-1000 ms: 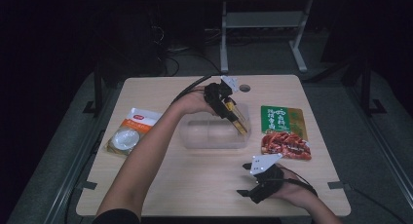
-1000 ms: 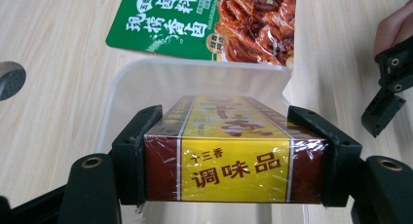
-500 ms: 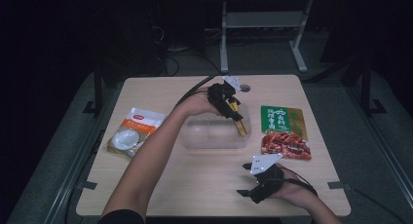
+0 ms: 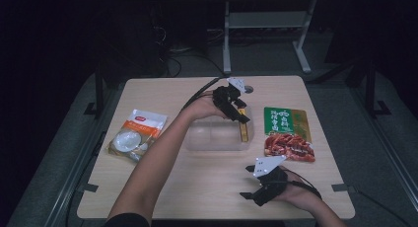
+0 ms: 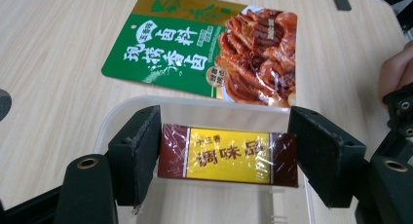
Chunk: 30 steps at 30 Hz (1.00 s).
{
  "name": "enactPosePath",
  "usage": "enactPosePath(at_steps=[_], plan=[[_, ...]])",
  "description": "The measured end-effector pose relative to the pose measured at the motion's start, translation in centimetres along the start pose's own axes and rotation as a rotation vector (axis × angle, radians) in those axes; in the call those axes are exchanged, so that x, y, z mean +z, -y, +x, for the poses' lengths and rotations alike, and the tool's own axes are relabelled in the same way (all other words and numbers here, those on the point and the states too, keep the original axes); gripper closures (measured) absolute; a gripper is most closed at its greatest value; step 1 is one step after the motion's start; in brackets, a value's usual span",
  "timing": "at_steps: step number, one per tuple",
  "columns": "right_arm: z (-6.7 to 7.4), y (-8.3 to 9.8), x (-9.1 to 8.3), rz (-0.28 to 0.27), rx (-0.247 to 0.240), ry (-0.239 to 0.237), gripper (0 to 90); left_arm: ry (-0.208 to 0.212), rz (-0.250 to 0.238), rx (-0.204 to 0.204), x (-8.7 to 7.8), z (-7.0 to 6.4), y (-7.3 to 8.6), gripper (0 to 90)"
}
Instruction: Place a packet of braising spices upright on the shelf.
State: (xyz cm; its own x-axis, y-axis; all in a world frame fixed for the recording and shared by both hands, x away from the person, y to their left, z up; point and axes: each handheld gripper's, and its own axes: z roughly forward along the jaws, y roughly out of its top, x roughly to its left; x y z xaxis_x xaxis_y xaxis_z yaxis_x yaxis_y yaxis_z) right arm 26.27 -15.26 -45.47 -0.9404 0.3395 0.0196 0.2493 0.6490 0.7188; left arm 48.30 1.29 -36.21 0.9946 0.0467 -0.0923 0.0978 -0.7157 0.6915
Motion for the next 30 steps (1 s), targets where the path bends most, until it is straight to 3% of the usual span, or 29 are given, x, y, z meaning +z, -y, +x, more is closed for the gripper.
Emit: enactPosePath(at_steps=[11, 14, 19, 23, 30], plan=[[-0.3, 0.1, 0.0, 0.001, -0.017, 0.010, 14.0, -0.004, -0.096, 0.013, -3.1, -1.2, -0.4, 25.4], [-0.2, 0.1, -0.1, 0.003, 0.005, 0.005, 14.0, -0.006, -0.118, 0.004, -4.2, -1.8, 0.1, 23.4], [-0.3, 0.2, 0.0, 0.007, -0.004, 0.009, 14.0, -0.025, -0.140, -0.032, -5.9, -3.1, 1.7, 19.8], [-0.4, 0.2, 0.0, 0.008, 0.004, 0.014, 14.0, -0.072, -0.155, -0.056, -7.4, -5.0, 3.6, 16.6], [-0.5, 0.2, 0.1, 0.010, 0.020, 0.017, 14.0, -0.112, -0.139, -0.073, -8.2, -7.6, 6.3, 14.5]])
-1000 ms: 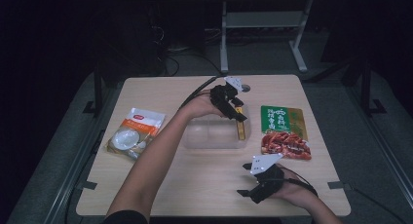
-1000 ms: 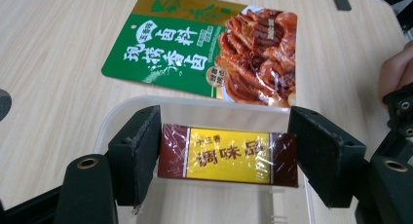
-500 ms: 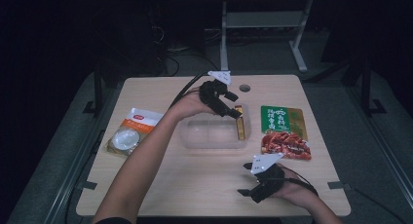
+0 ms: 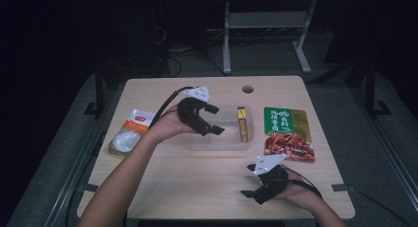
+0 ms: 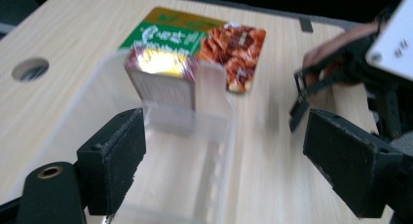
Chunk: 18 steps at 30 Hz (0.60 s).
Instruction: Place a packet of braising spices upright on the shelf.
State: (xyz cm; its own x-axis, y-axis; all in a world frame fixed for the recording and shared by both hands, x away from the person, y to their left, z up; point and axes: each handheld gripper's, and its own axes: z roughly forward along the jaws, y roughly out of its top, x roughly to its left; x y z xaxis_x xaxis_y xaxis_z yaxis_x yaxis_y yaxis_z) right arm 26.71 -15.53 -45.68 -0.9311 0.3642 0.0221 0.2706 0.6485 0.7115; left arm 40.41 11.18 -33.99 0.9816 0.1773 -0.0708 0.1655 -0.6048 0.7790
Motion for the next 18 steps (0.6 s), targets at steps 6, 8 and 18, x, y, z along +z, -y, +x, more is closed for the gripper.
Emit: enactPosePath(at_steps=[6, 8, 18], plan=[[0.0, 0.0, 0.0, 0.006, -0.005, 0.008, 14.0, -0.047, 0.007, -0.030, -0.9, -1.9, 2.9, 14.1], [0.0, 0.0, 0.1, 0.008, -0.007, 0.009, 14.0, -0.065, 0.010, -0.045, -1.2, -2.4, 3.9, 14.1], [-0.3, 0.0, -0.1, 0.005, -0.004, 0.022, 14.0, -0.130, 0.007, -0.076, -2.7, -5.4, 8.5, 14.1]])
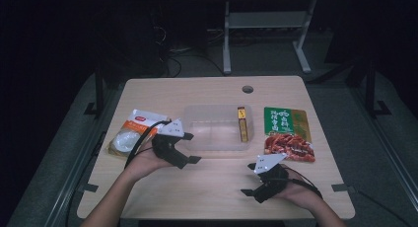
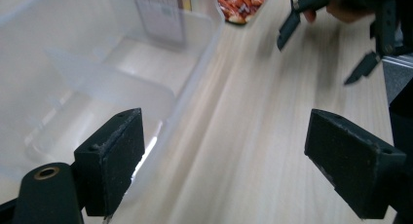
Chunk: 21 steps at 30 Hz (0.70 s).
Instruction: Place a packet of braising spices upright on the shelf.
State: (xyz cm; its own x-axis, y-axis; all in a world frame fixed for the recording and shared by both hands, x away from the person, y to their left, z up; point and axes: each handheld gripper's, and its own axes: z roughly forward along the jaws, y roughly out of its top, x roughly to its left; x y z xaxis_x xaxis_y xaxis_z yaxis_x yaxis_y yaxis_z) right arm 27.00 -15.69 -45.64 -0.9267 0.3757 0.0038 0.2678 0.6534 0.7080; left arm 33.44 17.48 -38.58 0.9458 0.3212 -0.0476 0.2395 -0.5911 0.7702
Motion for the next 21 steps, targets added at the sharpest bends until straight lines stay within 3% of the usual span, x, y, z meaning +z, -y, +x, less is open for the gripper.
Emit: enactPosePath(at_steps=[3, 9, 11, 19, 21], plan=[[-0.2, 0.1, -0.2, -0.004, 0.013, 0.006, 14.0, -0.018, -0.009, -0.021, -0.4, -1.0, 2.0, 14.1], [-0.3, 0.2, -0.4, -0.007, 0.026, 0.015, 14.0, -0.052, 0.023, -0.018, -0.8, -2.0, 4.0, 14.1], [-0.3, 0.2, -0.5, -0.009, 0.033, 0.018, 13.9, -0.062, 0.017, -0.046, -1.0, -2.5, 5.2, 14.1], [-0.7, 0.3, -1.1, -0.023, 0.062, 0.037, 13.8, -0.096, 0.012, -0.078, -2.0, -3.9, 7.7, 14.1], [-1.0, 0.5, -1.3, -0.025, 0.072, 0.060, 13.5, -0.099, 0.004, -0.093, -2.2, -4.2, 8.3, 14.0]])
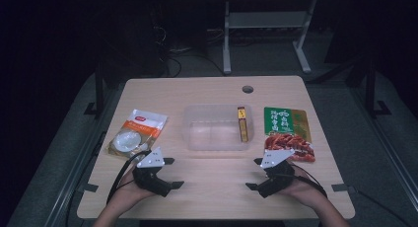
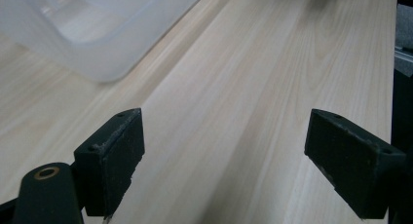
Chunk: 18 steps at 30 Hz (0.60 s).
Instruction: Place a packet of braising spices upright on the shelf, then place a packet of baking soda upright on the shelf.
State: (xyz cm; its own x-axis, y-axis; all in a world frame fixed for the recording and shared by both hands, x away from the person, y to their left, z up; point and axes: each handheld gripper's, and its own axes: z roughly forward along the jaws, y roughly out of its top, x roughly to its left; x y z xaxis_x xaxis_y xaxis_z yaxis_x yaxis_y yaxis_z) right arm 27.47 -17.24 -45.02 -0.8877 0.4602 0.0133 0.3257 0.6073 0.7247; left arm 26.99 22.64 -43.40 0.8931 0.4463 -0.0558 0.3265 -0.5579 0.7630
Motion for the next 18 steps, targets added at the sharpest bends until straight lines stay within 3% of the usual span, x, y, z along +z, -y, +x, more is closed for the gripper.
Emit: enactPosePath(at_steps=[2, 3, 8, 10, 11, 12, 17, 18], plan=[[-0.4, 0.0, -0.2, 0.004, 0.008, 0.020, 12.4, 0.006, 0.004, -0.002, -0.1, -0.1, 0.5, 14.1], [-0.9, -0.1, -0.7, -0.003, 0.013, 0.059, 12.4, 0.016, 0.011, -0.006, 0.1, -0.2, 0.6, 14.0], [-2.6, 0.0, -1.3, -0.006, 0.054, 0.084, 13.1, 0.035, 0.011, -0.012, 0.7, -0.1, 0.6, 14.0], [-3.9, 0.4, -1.6, 0.001, 0.086, 0.122, 15.1, 0.042, 0.027, 0.009, 0.9, -0.1, 0.6, 14.0], [-3.9, 0.4, -1.6, 0.001, 0.086, 0.122, 15.1, 0.046, 0.032, 0.012, 1.0, -0.1, 0.7, 14.0], [-4.8, 0.6, -1.9, 0.003, 0.108, 0.158, 18.3, 0.047, 0.037, 0.008, 1.1, -0.1, 0.8, 14.0], [-6.7, 0.8, -2.7, -0.006, 0.147, 0.216, 30.1, 0.047, 0.022, -0.001, 1.1, 0.0, 0.8, 14.0], [-7.4, 1.0, -3.0, -0.008, 0.153, 0.257, 39.0, 0.050, 0.018, -0.010, 1.1, 0.1, 0.8, 14.0]])
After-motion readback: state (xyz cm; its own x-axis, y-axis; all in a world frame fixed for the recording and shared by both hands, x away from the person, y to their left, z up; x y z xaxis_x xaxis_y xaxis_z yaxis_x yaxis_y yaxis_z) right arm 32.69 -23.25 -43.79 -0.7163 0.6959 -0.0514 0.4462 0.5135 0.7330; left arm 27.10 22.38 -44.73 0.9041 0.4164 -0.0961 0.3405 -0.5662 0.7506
